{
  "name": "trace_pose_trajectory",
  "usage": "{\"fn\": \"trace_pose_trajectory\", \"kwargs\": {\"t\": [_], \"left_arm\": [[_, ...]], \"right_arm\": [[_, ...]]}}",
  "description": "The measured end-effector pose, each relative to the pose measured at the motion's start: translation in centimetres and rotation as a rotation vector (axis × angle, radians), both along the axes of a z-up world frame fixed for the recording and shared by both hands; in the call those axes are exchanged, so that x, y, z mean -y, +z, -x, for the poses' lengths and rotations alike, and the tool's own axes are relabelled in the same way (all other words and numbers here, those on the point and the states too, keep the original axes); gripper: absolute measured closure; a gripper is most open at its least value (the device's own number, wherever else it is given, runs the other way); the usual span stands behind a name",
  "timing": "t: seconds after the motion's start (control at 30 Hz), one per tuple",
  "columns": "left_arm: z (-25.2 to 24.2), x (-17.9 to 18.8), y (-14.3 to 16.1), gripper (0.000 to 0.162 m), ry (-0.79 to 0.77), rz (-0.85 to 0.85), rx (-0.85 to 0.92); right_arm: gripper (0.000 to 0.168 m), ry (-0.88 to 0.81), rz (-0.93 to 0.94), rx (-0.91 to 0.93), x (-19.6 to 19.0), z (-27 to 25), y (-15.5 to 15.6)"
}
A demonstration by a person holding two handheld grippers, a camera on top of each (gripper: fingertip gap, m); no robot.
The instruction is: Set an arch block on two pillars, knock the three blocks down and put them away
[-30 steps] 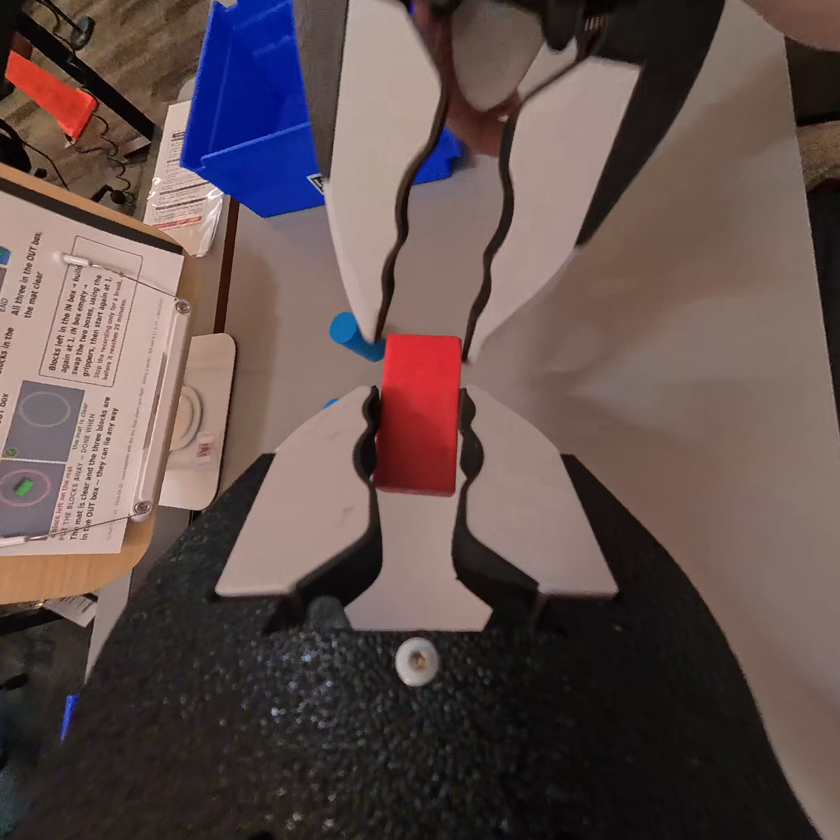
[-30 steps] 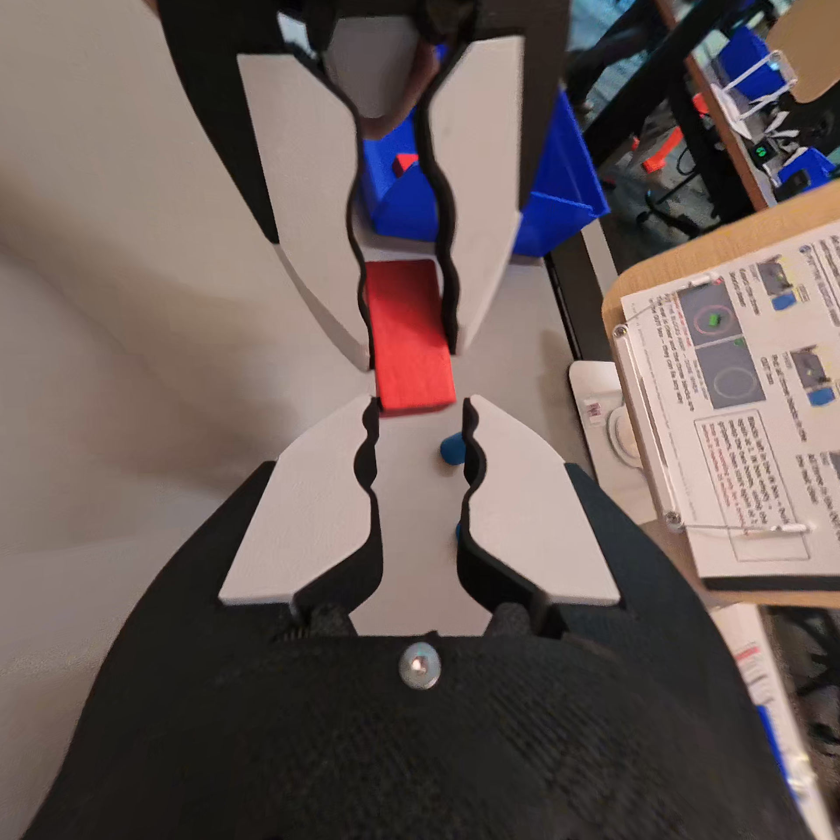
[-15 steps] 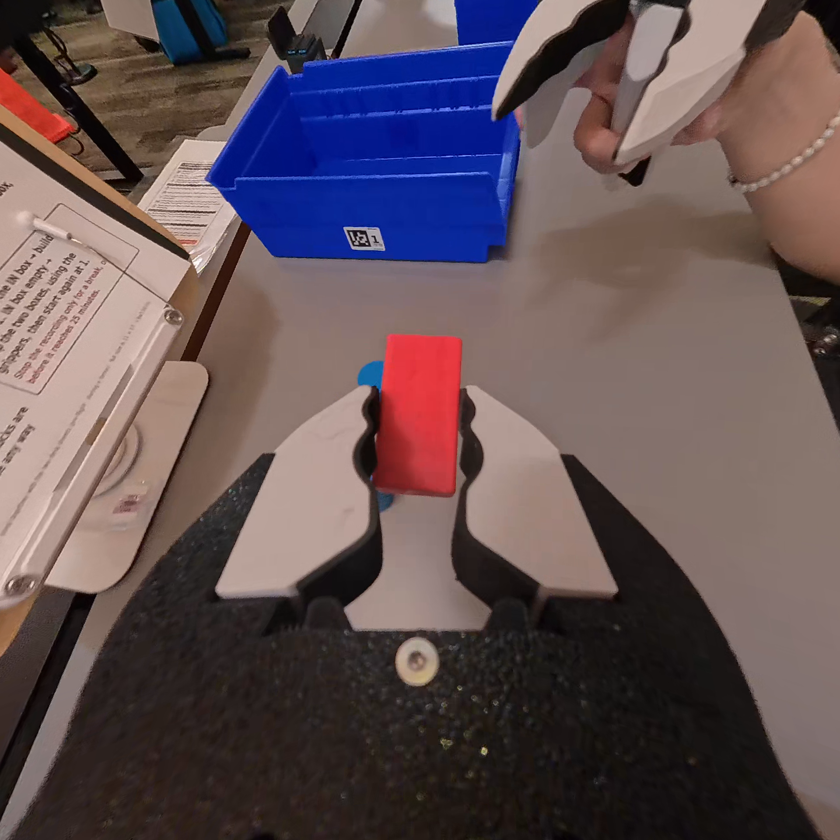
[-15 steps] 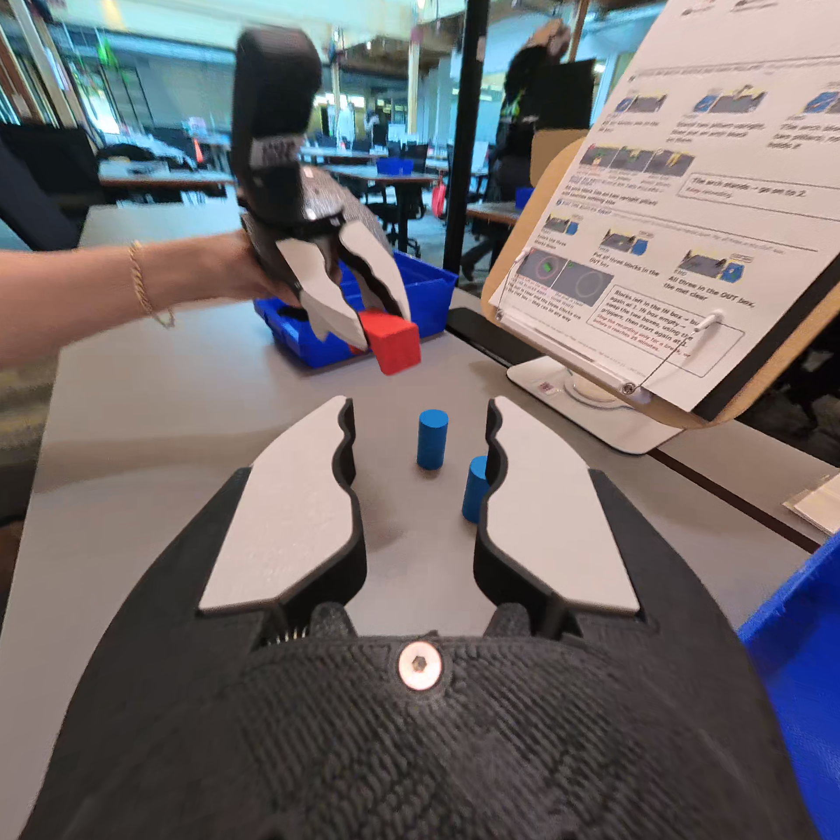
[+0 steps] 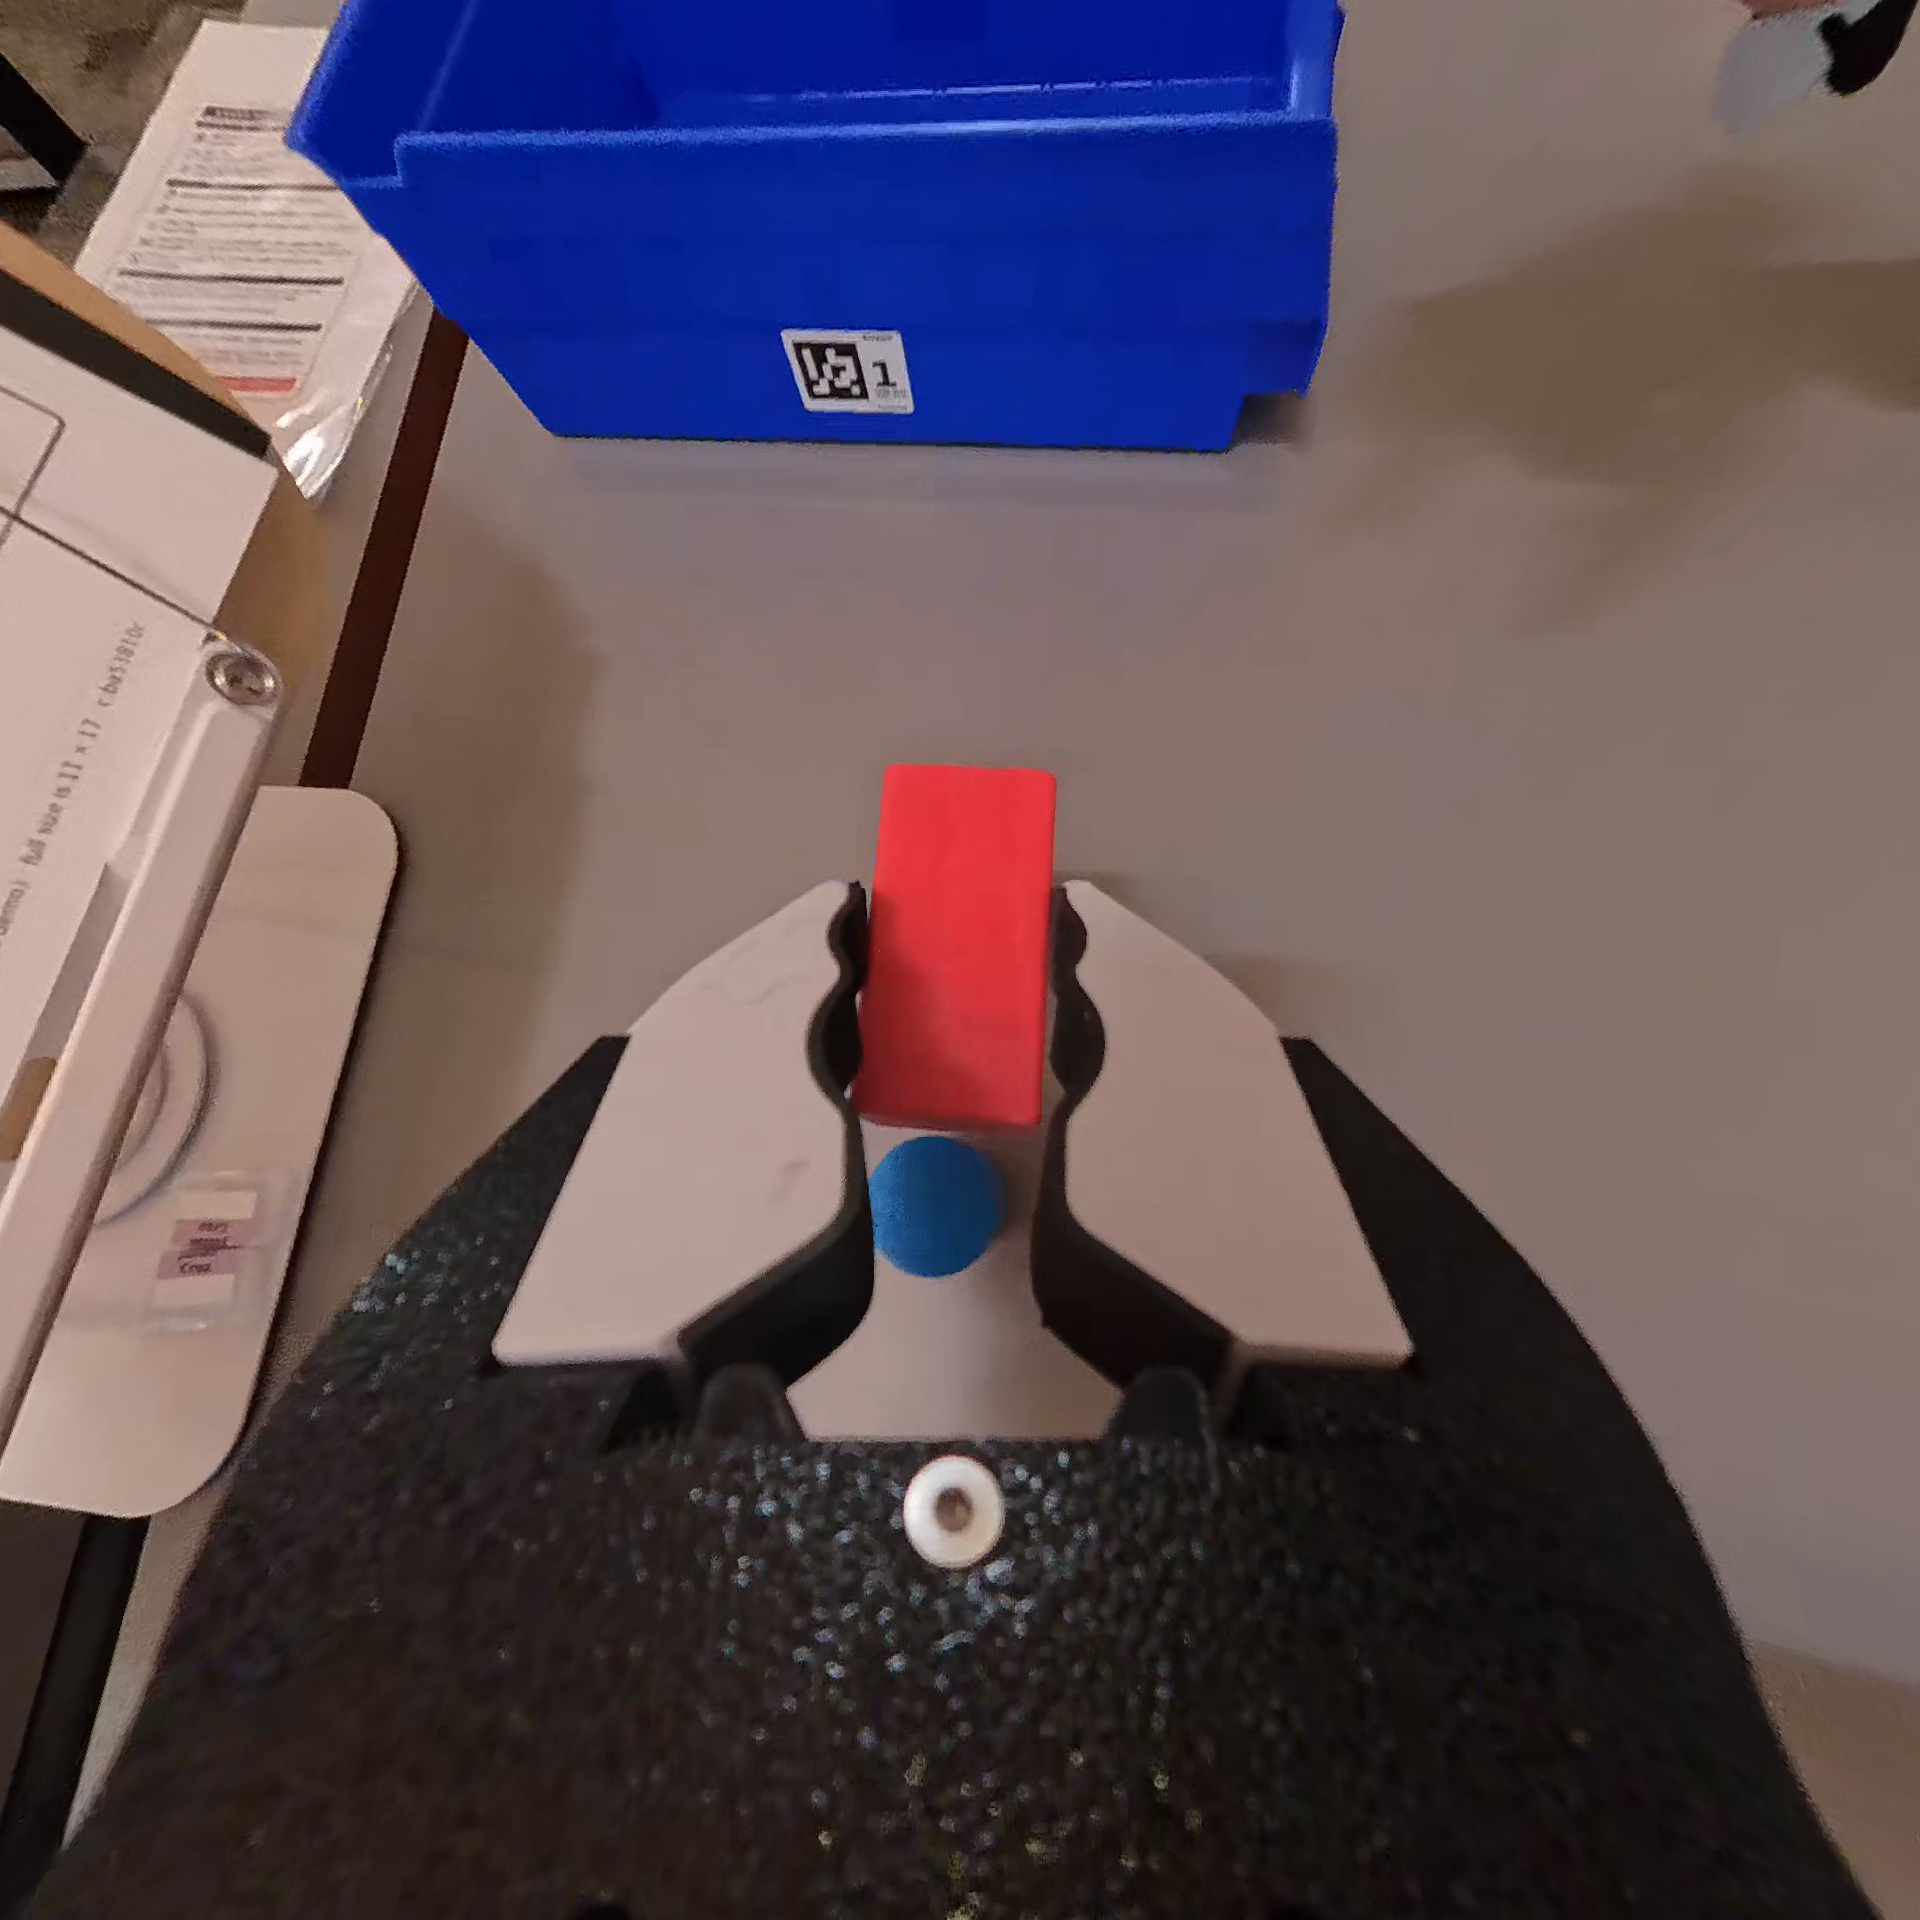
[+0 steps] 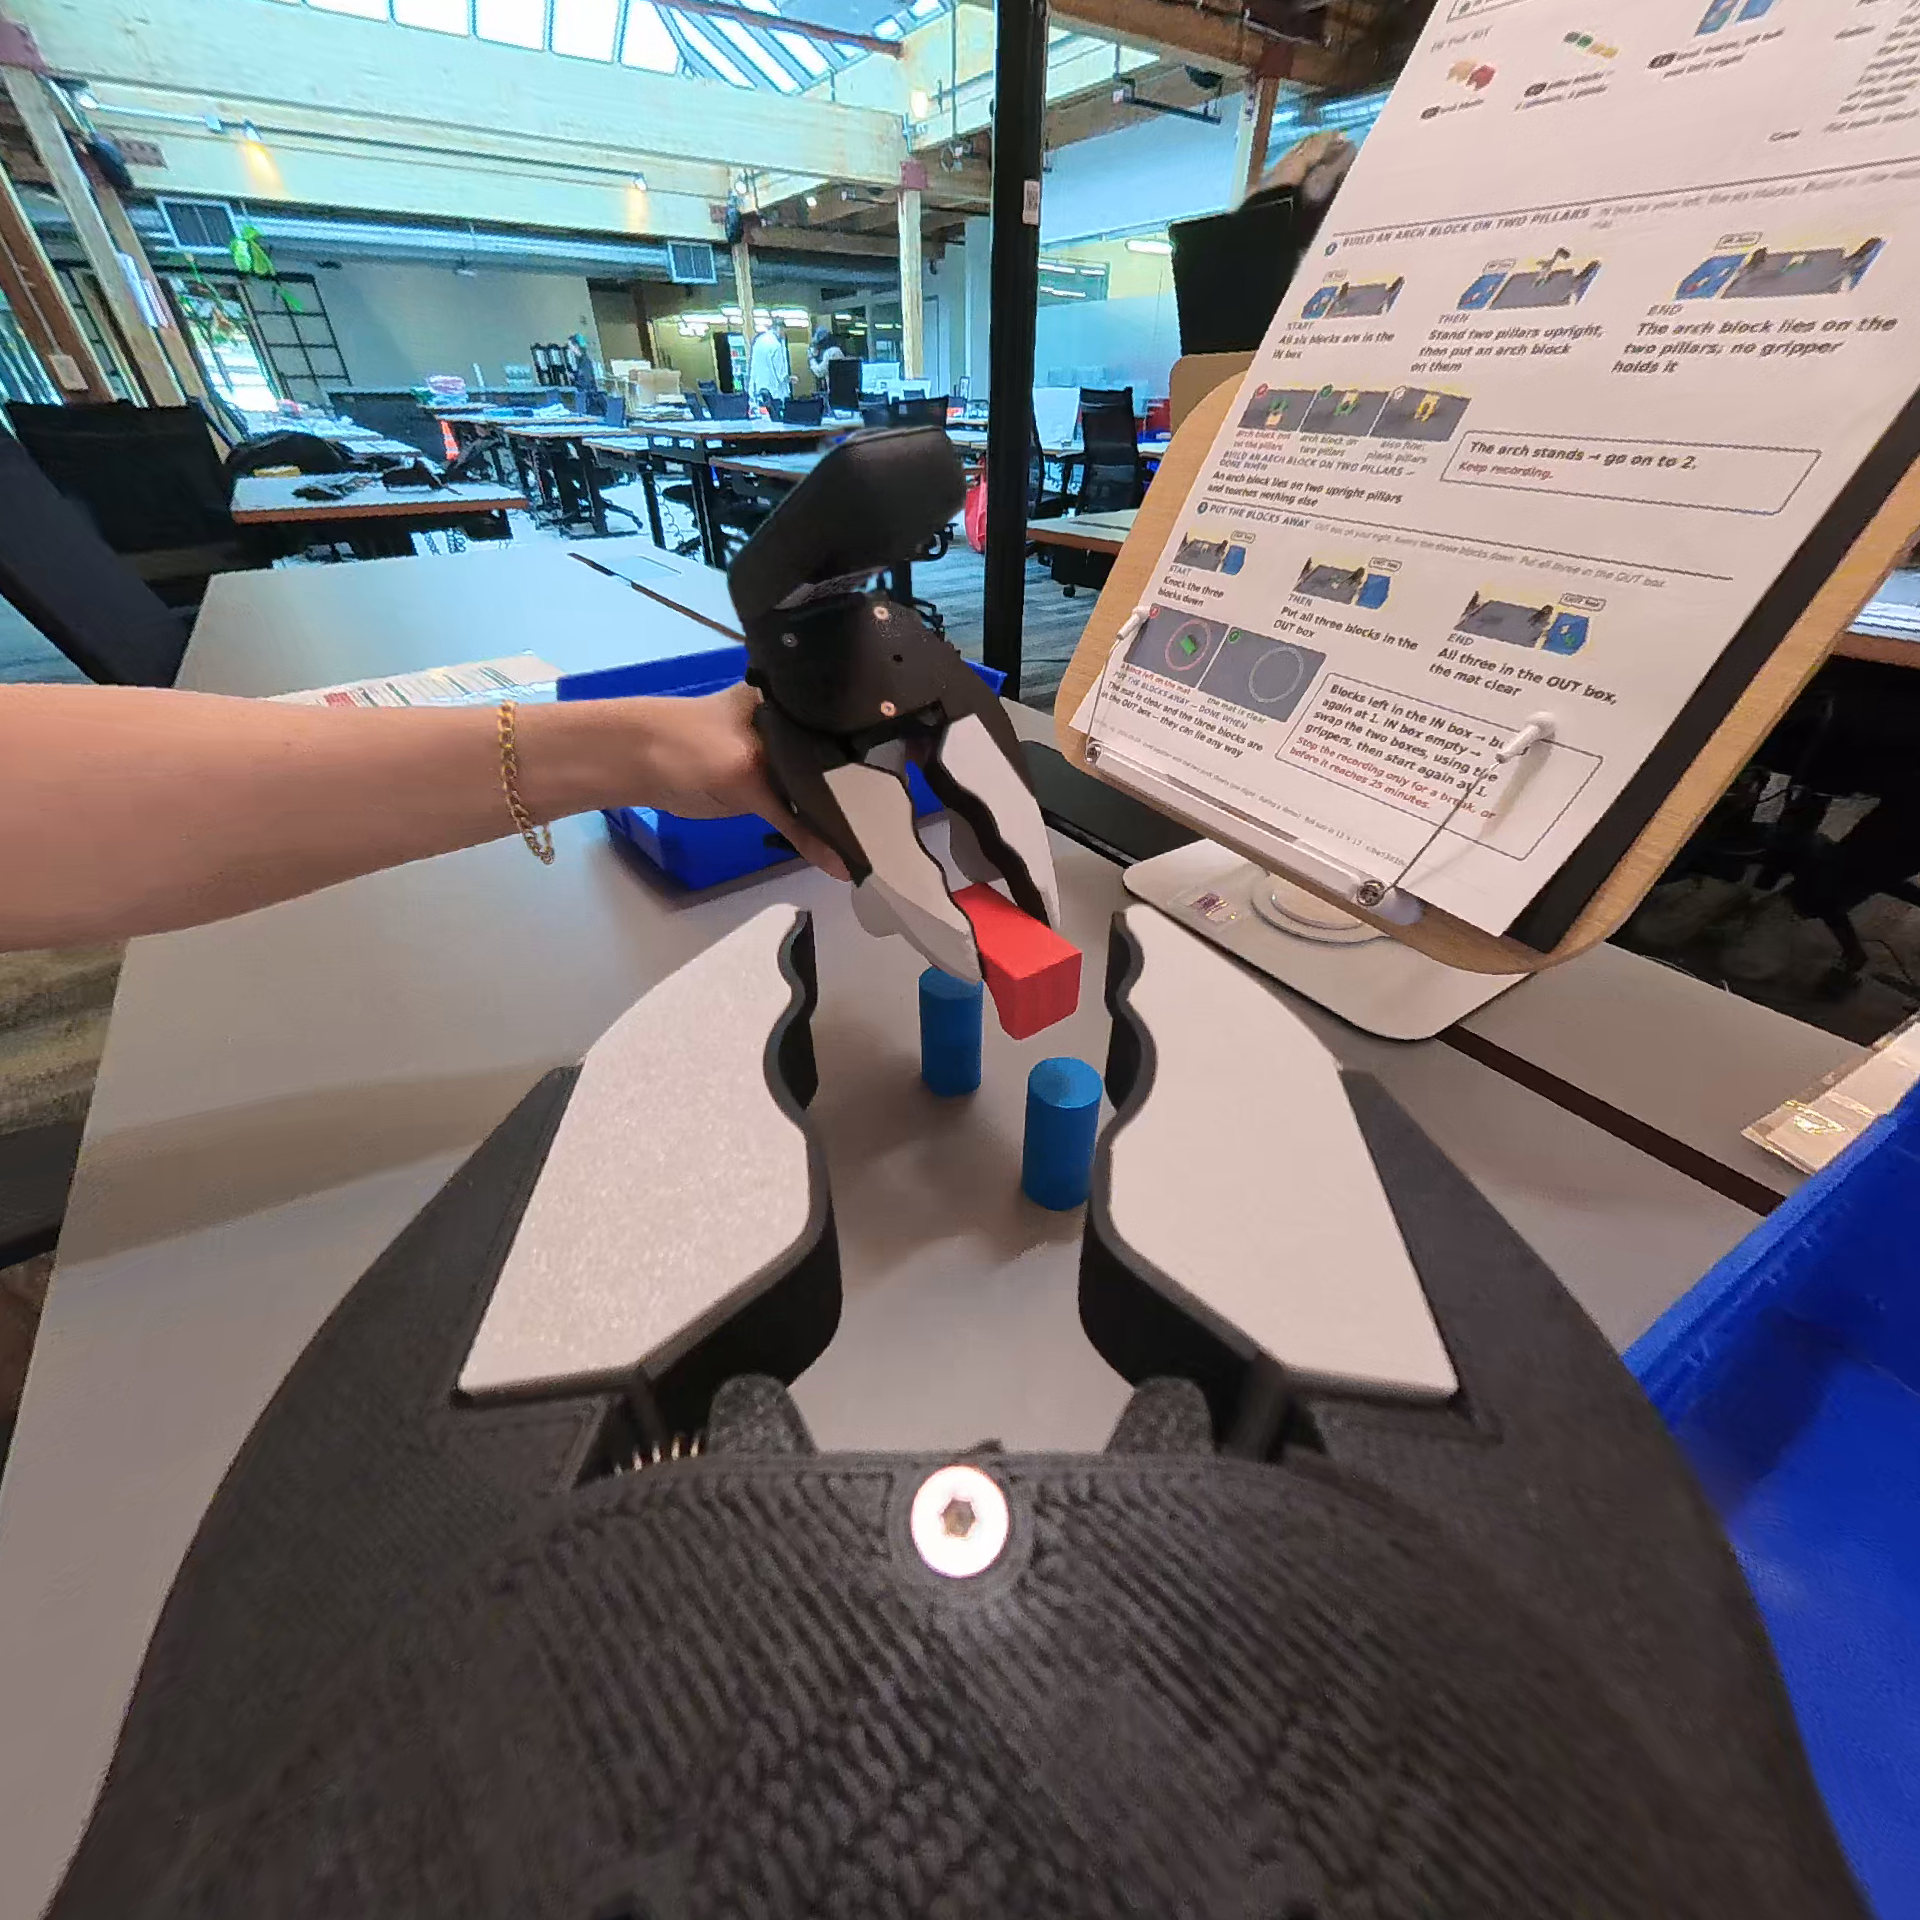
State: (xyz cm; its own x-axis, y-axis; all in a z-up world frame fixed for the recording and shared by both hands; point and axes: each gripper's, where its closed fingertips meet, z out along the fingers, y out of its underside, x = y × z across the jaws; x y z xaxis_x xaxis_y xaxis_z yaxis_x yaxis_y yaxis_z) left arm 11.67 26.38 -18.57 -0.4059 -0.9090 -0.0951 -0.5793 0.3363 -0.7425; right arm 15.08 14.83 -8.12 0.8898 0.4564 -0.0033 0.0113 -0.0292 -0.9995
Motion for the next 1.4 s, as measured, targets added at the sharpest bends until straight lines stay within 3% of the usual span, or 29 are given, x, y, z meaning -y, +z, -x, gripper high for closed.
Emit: {"fn": "trace_pose_trajectory", "kwargs": {"t": [0.43, 1.4], "left_arm": [[0.2, -0.9, -2.0, 0.129, 0.008, 0.026, 0.017], [0.0, -1.3, -2.7, 0.129, -0.012, 0.013, 0.042]], "right_arm": [[0.114, -0.004, 0.052, 0.033, -1.0, 0.3, -1.6], [0.114, 0.001, 0.098, 0.054, -1.7, 0.5, -3.0]]}}
